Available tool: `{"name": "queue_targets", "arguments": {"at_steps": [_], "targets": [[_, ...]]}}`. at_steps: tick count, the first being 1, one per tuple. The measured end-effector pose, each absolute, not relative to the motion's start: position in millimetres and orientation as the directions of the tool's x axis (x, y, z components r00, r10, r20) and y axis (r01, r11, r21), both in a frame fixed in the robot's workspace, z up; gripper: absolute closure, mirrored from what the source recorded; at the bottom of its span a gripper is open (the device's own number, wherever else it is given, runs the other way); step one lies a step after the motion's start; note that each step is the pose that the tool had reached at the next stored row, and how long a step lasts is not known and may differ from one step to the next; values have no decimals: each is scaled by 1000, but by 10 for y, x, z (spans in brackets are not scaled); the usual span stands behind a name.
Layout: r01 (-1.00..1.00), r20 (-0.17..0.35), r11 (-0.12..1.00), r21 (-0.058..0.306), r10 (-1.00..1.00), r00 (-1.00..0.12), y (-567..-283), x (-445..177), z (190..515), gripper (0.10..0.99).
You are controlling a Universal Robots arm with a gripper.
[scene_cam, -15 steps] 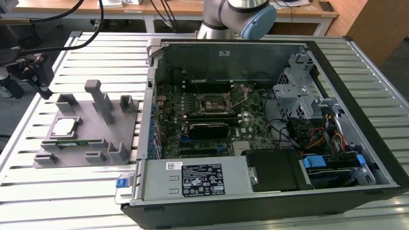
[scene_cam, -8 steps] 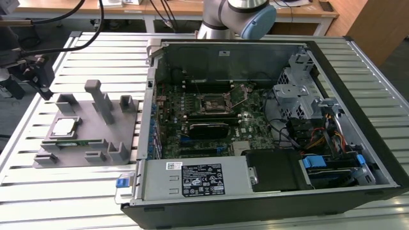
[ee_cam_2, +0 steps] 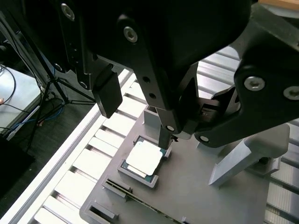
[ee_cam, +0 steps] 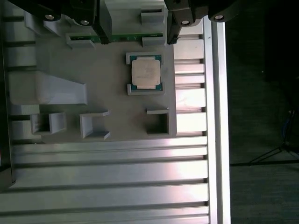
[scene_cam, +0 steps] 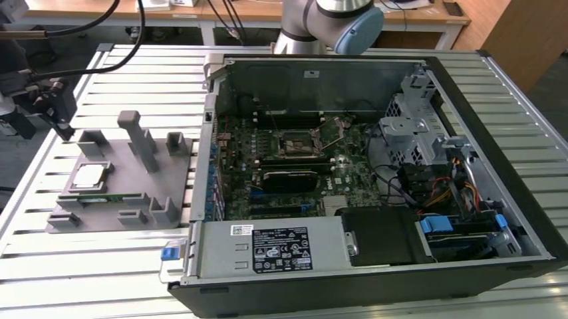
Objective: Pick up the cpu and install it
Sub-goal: 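Pick up the cpu and move it towards the insertion slot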
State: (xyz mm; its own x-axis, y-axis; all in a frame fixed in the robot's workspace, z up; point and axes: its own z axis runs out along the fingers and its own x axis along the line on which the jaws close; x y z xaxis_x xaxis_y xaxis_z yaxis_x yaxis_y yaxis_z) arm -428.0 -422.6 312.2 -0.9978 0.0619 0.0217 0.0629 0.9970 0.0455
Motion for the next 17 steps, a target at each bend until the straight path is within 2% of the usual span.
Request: {"name": "queue_targets", "arguments": {"at_steps": [17], "targets": [[63, 24, 997, 45, 62, -998, -4232, -4280, 3012, 498]]}}
